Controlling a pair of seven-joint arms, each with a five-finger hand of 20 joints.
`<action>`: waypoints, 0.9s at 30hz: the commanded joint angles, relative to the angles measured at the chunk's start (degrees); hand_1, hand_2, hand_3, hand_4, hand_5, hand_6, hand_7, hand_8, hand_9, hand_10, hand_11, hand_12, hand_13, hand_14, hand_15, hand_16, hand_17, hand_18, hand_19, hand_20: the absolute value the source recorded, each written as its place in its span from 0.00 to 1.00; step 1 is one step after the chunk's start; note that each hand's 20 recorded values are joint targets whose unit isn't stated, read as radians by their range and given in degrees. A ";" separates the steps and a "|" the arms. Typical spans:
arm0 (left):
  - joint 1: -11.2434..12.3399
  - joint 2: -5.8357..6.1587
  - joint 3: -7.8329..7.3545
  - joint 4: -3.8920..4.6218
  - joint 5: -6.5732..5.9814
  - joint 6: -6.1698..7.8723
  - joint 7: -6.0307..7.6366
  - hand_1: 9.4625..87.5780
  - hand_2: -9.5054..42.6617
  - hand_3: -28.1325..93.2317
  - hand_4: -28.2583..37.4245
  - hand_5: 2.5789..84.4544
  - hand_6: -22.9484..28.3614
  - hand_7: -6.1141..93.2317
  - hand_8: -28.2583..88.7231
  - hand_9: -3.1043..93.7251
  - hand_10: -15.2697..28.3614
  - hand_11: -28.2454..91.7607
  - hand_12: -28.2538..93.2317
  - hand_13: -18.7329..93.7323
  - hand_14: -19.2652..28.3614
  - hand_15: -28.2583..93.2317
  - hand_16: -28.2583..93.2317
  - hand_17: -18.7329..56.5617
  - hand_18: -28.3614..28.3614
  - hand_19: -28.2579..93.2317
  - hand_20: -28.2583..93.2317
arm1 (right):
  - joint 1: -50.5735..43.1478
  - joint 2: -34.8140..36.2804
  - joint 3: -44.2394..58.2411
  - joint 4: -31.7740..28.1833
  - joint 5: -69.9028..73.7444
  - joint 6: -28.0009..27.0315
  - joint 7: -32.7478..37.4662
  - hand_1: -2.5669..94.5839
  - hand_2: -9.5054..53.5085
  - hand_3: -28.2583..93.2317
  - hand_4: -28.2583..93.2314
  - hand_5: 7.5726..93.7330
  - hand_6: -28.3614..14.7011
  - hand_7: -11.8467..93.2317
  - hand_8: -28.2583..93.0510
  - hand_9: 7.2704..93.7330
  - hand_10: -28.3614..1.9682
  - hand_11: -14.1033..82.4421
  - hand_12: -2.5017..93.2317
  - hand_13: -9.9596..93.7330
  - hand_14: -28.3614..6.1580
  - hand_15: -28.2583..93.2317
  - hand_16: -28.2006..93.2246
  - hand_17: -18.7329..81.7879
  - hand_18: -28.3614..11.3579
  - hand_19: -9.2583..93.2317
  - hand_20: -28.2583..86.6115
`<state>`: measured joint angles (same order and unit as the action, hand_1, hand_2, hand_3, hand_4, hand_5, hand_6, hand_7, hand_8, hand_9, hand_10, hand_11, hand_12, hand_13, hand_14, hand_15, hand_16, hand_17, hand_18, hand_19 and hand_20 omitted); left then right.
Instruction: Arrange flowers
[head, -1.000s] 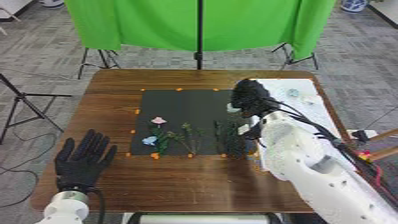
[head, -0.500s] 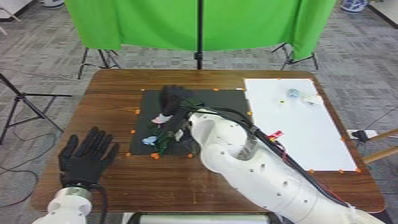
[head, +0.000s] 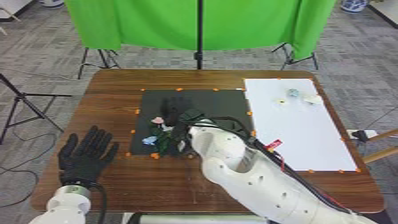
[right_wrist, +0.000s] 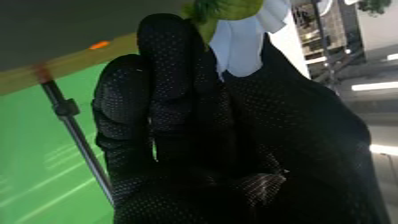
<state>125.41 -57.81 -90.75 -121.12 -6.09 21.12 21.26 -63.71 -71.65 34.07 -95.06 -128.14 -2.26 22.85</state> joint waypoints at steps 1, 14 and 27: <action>1.04 -0.91 0.65 0.92 -2.11 1.49 -0.60 0.21 0.42 0.86 0.00 0.50 0.60 0.26 0.15 0.42 0.69 0.48 0.33 0.42 0.71 0.63 0.19 0.17 0.76 0.56 0.39 | -0.82 0.85 -1.03 1.03 -3.74 3.64 -1.48 0.70 0.00 0.81 0.00 0.70 0.63 0.51 0.33 0.82 0.59 0.36 0.56 0.76 0.68 0.60 0.59 0.58 0.23 0.89 0.57; 0.91 -1.03 0.46 1.01 -1.84 1.72 -1.28 0.21 0.42 0.86 0.00 0.51 0.60 0.26 0.15 0.43 0.69 0.49 0.33 0.42 0.71 0.63 0.19 0.17 0.76 0.56 0.39 | -1.27 0.84 -0.14 1.20 -5.15 0.55 -1.05 0.68 0.00 0.80 0.00 0.68 0.60 0.44 0.27 0.81 0.56 0.28 0.47 0.73 0.65 0.59 0.57 0.56 0.20 0.91 0.59; 1.76 -0.88 -0.21 0.45 -2.61 1.47 -1.42 0.21 0.42 0.86 0.00 0.51 0.60 0.26 0.15 0.43 0.69 0.49 0.33 0.42 0.71 0.64 0.19 0.17 0.76 0.56 0.40 | -1.98 0.55 1.06 0.20 -4.21 -1.11 1.87 0.69 0.00 0.80 0.00 0.67 0.59 0.40 0.26 0.77 0.53 0.23 0.43 0.68 0.61 0.58 0.56 0.53 0.20 0.88 0.60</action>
<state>125.32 -58.28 -91.34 -121.34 -8.19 21.37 20.61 -65.55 -70.97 34.42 -94.30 -131.58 -3.35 22.27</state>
